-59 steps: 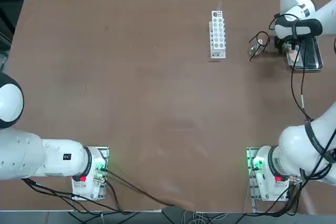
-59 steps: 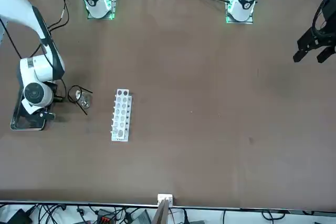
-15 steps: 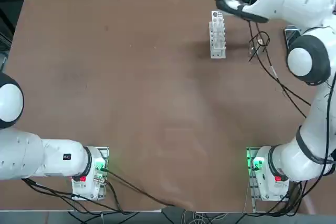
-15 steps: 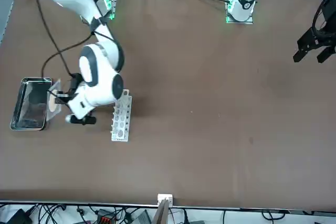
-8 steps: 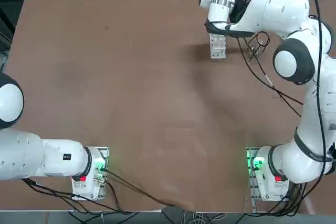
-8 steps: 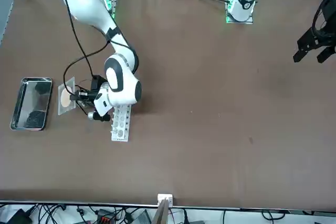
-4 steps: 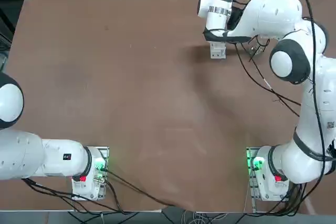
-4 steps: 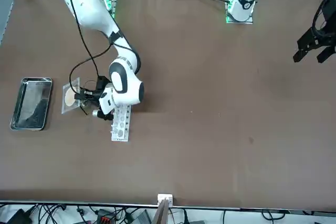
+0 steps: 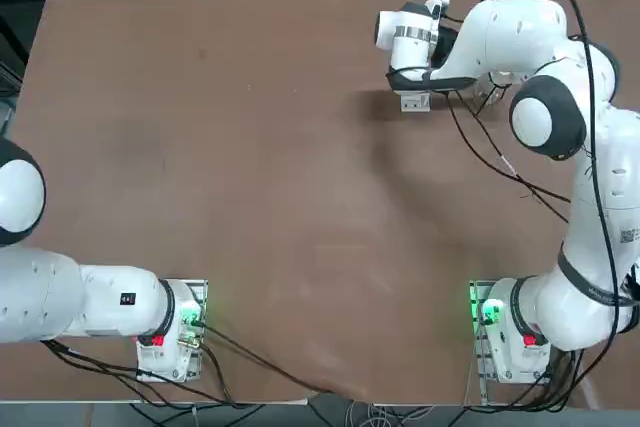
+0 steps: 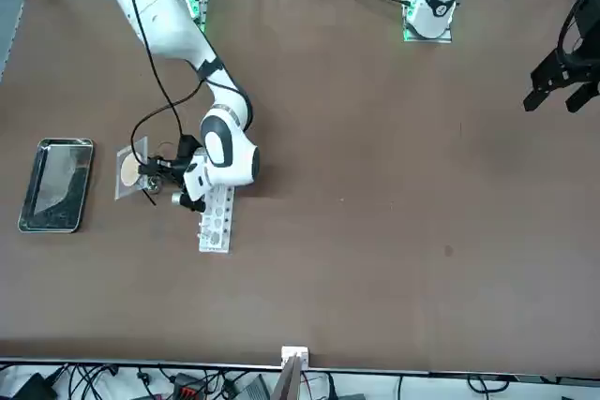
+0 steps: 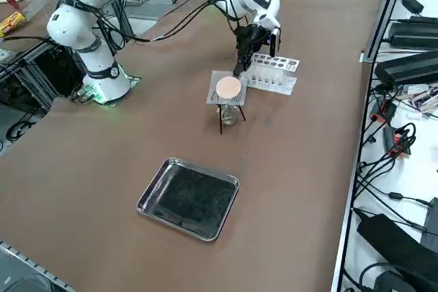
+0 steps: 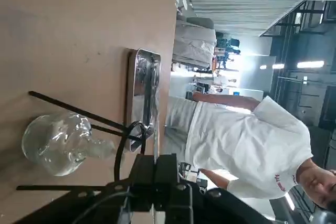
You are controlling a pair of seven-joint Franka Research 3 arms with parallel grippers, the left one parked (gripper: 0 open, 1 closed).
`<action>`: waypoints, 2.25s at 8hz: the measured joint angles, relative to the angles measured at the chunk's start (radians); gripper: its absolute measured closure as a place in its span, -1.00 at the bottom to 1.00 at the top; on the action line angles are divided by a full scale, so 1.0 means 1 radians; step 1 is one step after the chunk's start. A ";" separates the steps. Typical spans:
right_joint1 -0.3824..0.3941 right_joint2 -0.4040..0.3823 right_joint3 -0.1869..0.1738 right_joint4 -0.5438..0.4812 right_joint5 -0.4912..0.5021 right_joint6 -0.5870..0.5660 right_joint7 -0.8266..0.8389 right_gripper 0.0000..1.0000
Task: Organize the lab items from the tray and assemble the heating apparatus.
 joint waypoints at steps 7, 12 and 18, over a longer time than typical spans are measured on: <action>0.000 0.000 -0.007 -0.032 0.000 -0.006 0.002 0.95; 0.000 0.004 -0.008 -0.046 0.000 -0.006 0.036 0.94; 0.000 0.014 -0.009 -0.046 0.000 -0.005 0.041 0.93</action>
